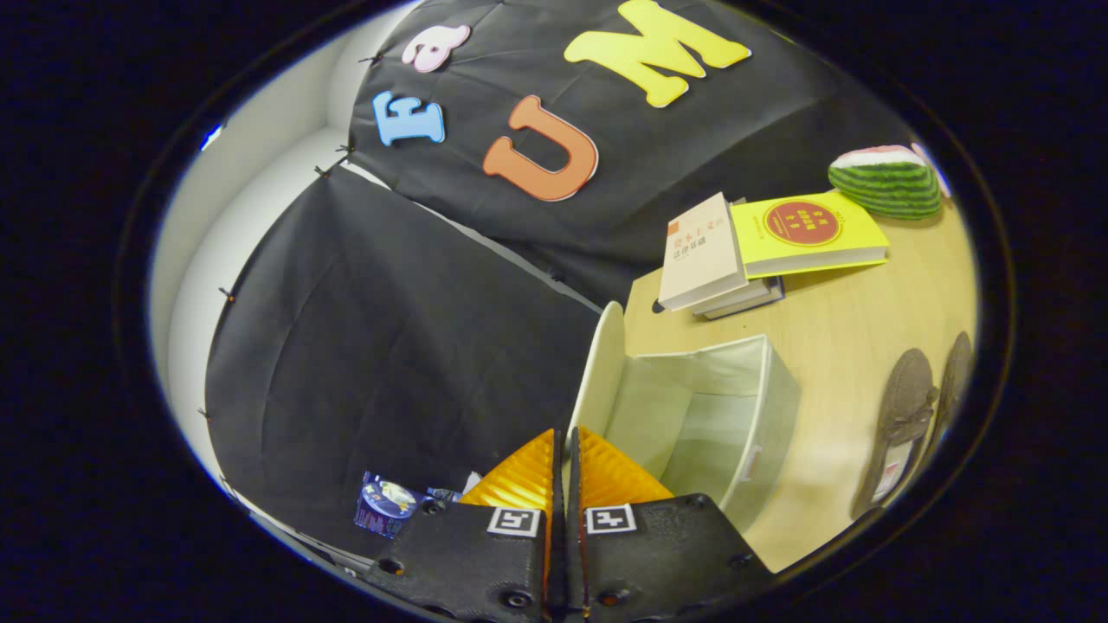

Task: Open the storage box then place both shoes into the box .Put the left shoe in first, then the right shoe, with the right side of both shoes facing outward in a uniform manner.

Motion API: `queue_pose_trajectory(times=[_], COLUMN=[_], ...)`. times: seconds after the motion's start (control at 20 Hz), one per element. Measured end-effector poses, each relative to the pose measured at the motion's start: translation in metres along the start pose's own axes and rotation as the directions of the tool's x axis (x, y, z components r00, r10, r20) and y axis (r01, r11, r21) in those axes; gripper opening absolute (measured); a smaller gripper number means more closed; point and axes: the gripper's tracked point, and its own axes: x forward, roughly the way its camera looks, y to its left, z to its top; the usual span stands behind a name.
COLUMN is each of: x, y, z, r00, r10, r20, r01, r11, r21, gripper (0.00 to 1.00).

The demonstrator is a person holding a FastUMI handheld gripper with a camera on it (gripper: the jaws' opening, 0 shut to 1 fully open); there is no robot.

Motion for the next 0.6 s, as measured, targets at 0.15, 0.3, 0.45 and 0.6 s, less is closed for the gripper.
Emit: queue_pose_trajectory(times=[0.15, 0.3, 0.45, 0.6], x=[0.015, 0.034, 0.056, 0.083], y=[0.021, 0.046, 0.068, 0.082], z=[0.005, 0.005, 0.001, -0.01], r00=[0.999, 0.999, 0.998, 0.996], r10=[-0.011, -0.009, -0.015, -0.04], r20=[0.035, 0.054, 0.061, 0.077], r01=[0.011, 0.009, 0.017, 0.046], r11=[1.0, 1.0, 1.0, 0.996], r21=[-0.004, 0.0, -0.026, -0.079], gripper=[0.06, 0.06, 0.06, 0.06])
